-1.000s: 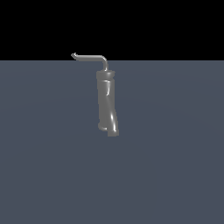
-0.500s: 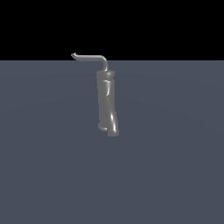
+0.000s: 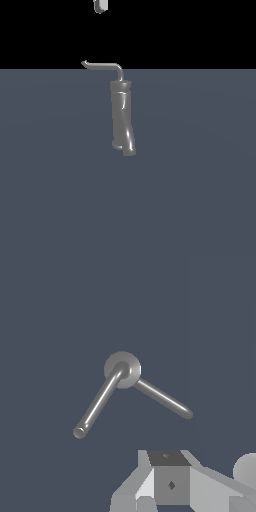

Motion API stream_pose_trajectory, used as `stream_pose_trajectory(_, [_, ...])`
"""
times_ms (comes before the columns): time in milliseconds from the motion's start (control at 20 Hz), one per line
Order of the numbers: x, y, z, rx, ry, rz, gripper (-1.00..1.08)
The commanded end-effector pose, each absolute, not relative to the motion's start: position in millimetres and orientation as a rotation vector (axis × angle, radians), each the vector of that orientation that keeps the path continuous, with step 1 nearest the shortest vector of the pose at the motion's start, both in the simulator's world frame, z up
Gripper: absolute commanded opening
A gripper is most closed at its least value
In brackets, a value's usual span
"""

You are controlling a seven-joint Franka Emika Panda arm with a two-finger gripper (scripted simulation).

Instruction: Turn on the faucet by rotating a designated handle.

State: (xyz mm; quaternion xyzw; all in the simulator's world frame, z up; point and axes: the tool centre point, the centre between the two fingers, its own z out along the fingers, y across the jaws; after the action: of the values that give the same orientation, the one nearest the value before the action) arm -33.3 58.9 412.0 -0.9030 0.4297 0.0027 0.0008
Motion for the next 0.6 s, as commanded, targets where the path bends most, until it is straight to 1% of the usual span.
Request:
stream_pose_trajectory(0, [-21.3, 64.7, 402.7, -2.794, 1.431, 0.009, -1.00])
stream_pose_trajectory(550, [26.6, 91.0, 356.3, -2.593, 1.770, 0.007, -1.00])
